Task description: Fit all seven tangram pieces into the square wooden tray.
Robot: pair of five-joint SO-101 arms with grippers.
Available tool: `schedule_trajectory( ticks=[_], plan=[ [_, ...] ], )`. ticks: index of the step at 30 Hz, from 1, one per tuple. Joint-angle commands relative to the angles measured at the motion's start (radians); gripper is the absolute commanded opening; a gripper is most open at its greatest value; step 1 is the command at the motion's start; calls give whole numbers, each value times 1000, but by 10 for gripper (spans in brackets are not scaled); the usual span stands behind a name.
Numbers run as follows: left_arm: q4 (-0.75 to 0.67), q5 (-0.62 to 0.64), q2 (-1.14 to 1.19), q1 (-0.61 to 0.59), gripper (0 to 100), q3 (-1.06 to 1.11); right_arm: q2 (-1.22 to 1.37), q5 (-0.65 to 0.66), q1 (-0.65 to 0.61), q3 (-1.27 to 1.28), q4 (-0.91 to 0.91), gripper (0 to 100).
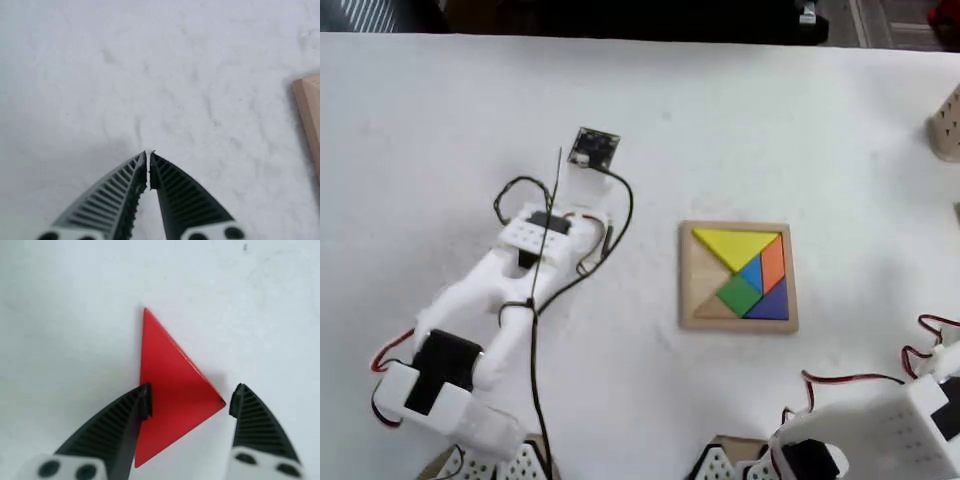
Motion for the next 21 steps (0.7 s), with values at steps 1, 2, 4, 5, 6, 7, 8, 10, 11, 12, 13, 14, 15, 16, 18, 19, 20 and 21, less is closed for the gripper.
schedule_trajectory(
  ticks=[1, 2, 4, 5, 6, 7, 8, 10, 11, 12, 13, 14, 15, 16, 18, 19, 20, 21],
  plan=[
    [5, -26, -8, 12, 42, -12, 134, 21, 13, 14, -24, 280],
    [6, -26, -8, 12, 42, -12, 151, 28, 13, 14, -24, 302],
    [6, -26, -8, 12, 42, -12, 182, 58, 7, 14, -24, 350],
    [6, -26, -8, 12, 42, -12, 196, 69, 7, 14, -21, 363],
    [6, -26, -8, 12, 42, -12, 211, 78, 7, 14, -19, 365],
    [6, -26, -8, 12, 42, -12, 225, 78, 5, 14, -19, 359],
    [6, -26, -8, 12, 42, -12, 236, 78, 1, 14, -19, 349],
    [6, -26, -8, 12, 42, -12, 255, 78, -12, 15, -18, 317],
    [6, -26, -8, 12, 42, -12, 265, 78, -16, 20, -16, 300],
    [6, -26, -8, 12, 42, -12, 275, 78, -25, 21, -5, 284],
    [6, -26, -8, 12, 42, -12, 288, 86, -31, 21, 7, 270],
    [6, -26, -8, 12, 42, -12, 303, 98, -36, 21, 21, 262],
    [6, -26, -8, 12, 42, -12, 317, 107, -39, 20, 33, 257],
    [6, -26, -8, 12, 42, -12, 328, 114, -44, 20, 41, 258],
    [6, -26, -8, 12, 42, -12, 343, 115, -50, 18, 39, 258],
    [6, -26, -8, 12, 42, -12, 352, 115, -51, 17, 38, 258],
    [6, -26, -8, 12, 42, -12, 358, 117, -51, 17, 38, 258],
    [6, -26, -8, 12, 42, -12, 363, 117, -51, 17, 36, 256]
  ],
)
